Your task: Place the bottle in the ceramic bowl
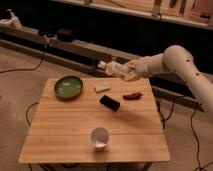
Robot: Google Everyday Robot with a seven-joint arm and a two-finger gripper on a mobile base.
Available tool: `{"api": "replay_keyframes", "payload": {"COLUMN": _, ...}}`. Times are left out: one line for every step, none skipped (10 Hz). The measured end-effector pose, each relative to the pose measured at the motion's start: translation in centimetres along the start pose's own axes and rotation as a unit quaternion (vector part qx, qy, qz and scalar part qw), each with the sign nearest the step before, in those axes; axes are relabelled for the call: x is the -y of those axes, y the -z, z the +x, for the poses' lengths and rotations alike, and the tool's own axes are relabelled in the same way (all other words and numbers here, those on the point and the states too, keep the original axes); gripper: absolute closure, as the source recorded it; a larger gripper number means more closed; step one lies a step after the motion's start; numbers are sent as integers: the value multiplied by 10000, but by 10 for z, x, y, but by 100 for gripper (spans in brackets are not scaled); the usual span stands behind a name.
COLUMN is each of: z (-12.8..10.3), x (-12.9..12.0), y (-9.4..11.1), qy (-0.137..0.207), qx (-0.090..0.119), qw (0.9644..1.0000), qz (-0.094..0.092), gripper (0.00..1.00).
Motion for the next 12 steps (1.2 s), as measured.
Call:
{"api": "replay_keyframes", "payload": {"z": -10, "x": 2, "y": -22, "qy": 137, "qx": 38, "qw": 9998, "qz": -103, "gripper": 100}}
{"api": "replay_keyframes", "payload": {"z": -20, "x": 8, "y": -47, "qy": 251, "qx": 65, "qw": 9995, "qz": -184, "gripper": 100}}
{"api": "replay_keyframes", "payload": {"z": -25, "x": 16, "y": -67, "qy": 320, "qx": 64, "qw": 9992, "qz": -228, "gripper": 100}}
{"api": "replay_keyframes", "payload": {"z": -26, "x": 27, "y": -87, "qy": 377, "qx": 24, "qw": 9990, "qz": -225, "gripper": 100}}
{"api": "replay_keyframes", "payload": {"z": -26, "x": 37, "y": -100, "qy": 409, "qx": -21, "qw": 9990, "qz": -186, "gripper": 100}}
{"api": "replay_keyframes", "payload": {"z": -22, "x": 50, "y": -117, "qy": 441, "qx": -120, "qw": 9989, "qz": -104, "gripper": 100}}
{"api": "replay_keyframes", "payload": {"z": -15, "x": 61, "y": -131, "qy": 476, "qx": -244, "qw": 9986, "qz": -35, "gripper": 100}}
{"api": "replay_keyframes", "payload": {"z": -8, "x": 66, "y": -139, "qy": 510, "qx": -343, "qw": 9981, "qz": -8, "gripper": 100}}
{"api": "replay_keyframes", "payload": {"z": -2, "x": 72, "y": -151, "qy": 607, "qx": -456, "qw": 9971, "qz": -13, "gripper": 100}}
{"api": "replay_keyframes", "payload": {"z": 2, "x": 71, "y": -164, "qy": 764, "qx": -535, "qw": 9956, "qz": -100, "gripper": 100}}
{"api": "replay_keyframes", "payload": {"z": 1, "x": 64, "y": -180, "qy": 941, "qx": -567, "qw": 9936, "qz": -252, "gripper": 100}}
{"api": "replay_keyframes", "payload": {"z": -4, "x": 54, "y": -197, "qy": 1120, "qx": -547, "qw": 9912, "qz": -445, "gripper": 100}}
